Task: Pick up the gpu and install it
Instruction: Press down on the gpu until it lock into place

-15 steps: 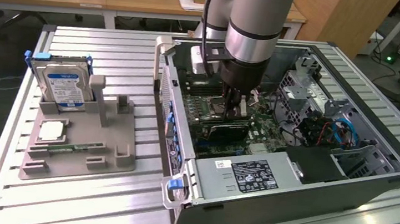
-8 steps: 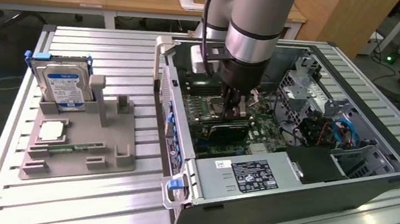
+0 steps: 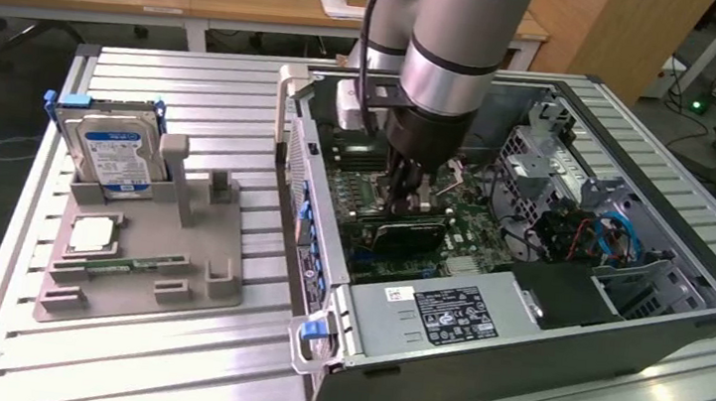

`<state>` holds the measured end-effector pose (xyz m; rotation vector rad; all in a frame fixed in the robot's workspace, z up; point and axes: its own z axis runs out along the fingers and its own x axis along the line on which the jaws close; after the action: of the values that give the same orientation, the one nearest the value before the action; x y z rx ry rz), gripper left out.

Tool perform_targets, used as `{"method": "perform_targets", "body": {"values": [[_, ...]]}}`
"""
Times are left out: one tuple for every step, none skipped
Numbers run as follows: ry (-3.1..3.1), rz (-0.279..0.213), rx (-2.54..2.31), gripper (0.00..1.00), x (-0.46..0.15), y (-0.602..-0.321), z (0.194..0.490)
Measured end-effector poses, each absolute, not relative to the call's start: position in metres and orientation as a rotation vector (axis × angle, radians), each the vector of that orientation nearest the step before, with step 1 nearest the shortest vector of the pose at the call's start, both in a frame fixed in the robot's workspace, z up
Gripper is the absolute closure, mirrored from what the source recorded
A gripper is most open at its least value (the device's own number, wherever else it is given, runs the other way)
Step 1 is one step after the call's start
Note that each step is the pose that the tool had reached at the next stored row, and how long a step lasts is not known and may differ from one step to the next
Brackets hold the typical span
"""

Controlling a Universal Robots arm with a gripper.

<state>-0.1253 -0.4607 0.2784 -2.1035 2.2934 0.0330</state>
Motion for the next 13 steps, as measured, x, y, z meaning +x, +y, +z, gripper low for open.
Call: {"method": "perform_targets", "body": {"values": [[2.295,0.035,-2.105,0.89,-0.1268,-0.4608,0.278],[2.296,0.038,-2.106,0.89,-0.1285,-0.4607,0.2777],[2.296,0.039,-2.106,0.89,-0.1294,-0.4606,0.2774],[2.296,0.039,-2.106,0.89,-0.1301,-0.4606,0.2773],[2.297,0.039,-2.107,0.89,-0.1301,-0.4606,0.2772],[2.296,0.039,-2.107,0.89,-0.1301,-0.4606,0.2765],[2.296,0.039,-2.107,0.89,-0.1304,-0.4605,0.2752],[2.297,0.039,-2.106,0.89,-0.131,-0.4602,0.2738],[2.297,0.04,-2.107,0.89,-0.1316,-0.46,0.2727],[2.297,0.039,-2.107,0.89,-0.1322,-0.4594,0.2719],[2.297,0.04,-2.107,0.89,-0.1327,-0.4589,0.2711],[2.297,0.04,-2.107,0.89,-0.1336,-0.4583,0.2706],[2.297,0.04,-2.107,0.89,-0.1348,-0.4578,0.2701]]}}
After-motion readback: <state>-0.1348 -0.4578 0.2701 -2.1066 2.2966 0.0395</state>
